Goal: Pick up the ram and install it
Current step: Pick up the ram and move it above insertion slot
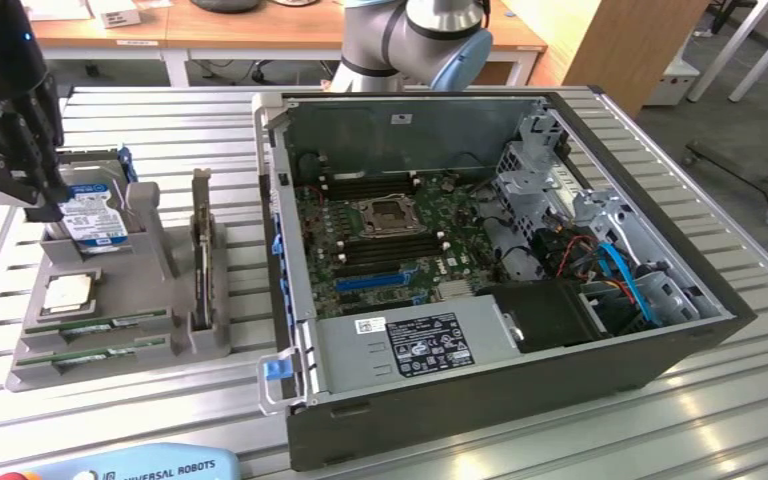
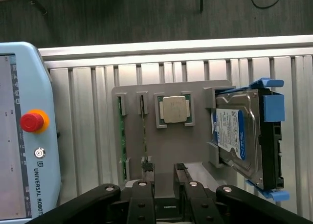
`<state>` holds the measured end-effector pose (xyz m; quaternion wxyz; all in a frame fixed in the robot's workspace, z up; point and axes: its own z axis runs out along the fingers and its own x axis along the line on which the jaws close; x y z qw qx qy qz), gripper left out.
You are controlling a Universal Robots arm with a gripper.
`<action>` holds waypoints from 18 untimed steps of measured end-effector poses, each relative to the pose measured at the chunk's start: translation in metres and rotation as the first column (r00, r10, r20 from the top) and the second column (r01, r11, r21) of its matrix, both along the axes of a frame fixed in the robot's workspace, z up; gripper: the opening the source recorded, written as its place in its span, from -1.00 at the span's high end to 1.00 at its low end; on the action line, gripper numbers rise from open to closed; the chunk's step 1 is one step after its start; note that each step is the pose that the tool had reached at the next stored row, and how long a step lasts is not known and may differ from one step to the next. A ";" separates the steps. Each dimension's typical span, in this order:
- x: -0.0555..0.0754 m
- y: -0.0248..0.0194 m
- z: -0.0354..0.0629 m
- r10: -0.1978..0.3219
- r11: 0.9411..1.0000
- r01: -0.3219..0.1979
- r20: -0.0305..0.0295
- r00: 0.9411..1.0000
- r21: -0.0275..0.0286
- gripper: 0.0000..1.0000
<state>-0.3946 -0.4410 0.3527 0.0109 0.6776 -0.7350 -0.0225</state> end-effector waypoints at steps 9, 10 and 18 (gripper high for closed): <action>0.000 -0.0169 0.0000 0.000 1.000 0.000 0.000 1.000 0.000 0.40; 0.000 -0.0187 0.0000 0.000 1.000 0.000 0.000 1.000 0.000 0.40; -0.001 -0.0304 0.0000 0.000 1.000 0.000 0.000 1.000 0.000 0.40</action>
